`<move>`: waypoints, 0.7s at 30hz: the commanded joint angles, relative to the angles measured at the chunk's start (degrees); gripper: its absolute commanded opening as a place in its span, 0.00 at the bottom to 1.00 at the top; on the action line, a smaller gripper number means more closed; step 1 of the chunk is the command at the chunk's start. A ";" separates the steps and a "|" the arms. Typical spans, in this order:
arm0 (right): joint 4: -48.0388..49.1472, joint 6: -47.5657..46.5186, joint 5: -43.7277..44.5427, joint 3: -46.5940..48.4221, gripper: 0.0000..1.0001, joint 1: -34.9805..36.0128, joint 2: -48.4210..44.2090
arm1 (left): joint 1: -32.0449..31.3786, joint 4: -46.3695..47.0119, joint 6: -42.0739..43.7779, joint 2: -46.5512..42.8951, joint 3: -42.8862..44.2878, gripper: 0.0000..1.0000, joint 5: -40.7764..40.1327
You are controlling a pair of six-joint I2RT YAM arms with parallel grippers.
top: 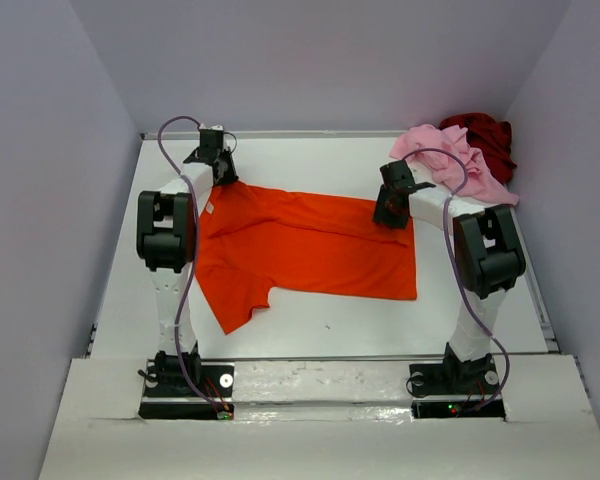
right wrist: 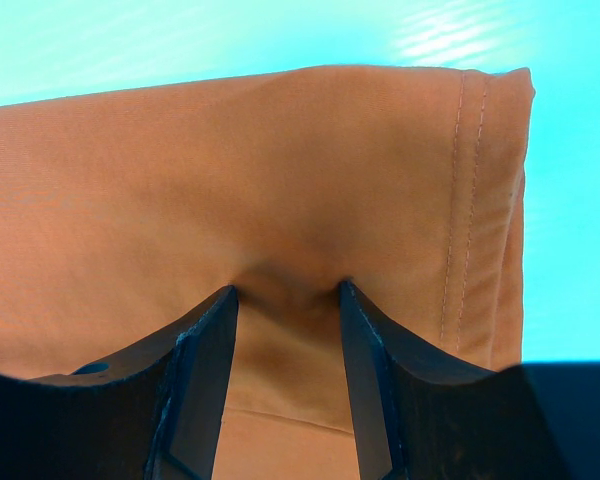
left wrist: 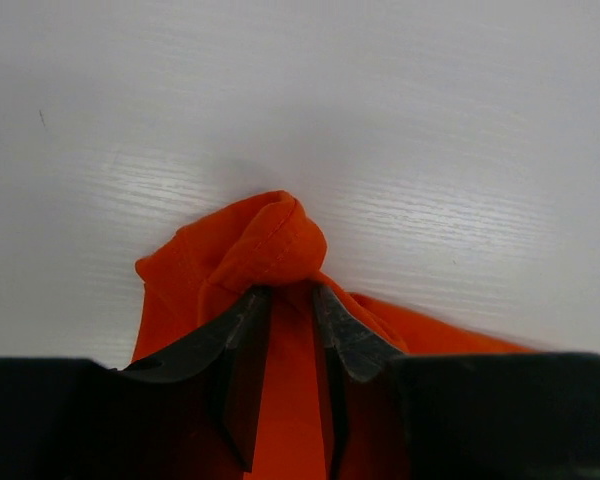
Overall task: Fold and stack the t-shirts
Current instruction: Fold the tshirt
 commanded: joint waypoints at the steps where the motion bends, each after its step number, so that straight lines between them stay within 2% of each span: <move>1: 1.67 -0.16 0.60 -0.61 0.51 -0.89 -2.61 | 0.68 0.08 1.40 0.35 3.03 0.36 -3.39; 21: 2.11 -0.52 0.52 -1.75 0.51 -0.89 -2.79 | 4.90 -4.23 2.45 2.99 11.64 0.36 -5.59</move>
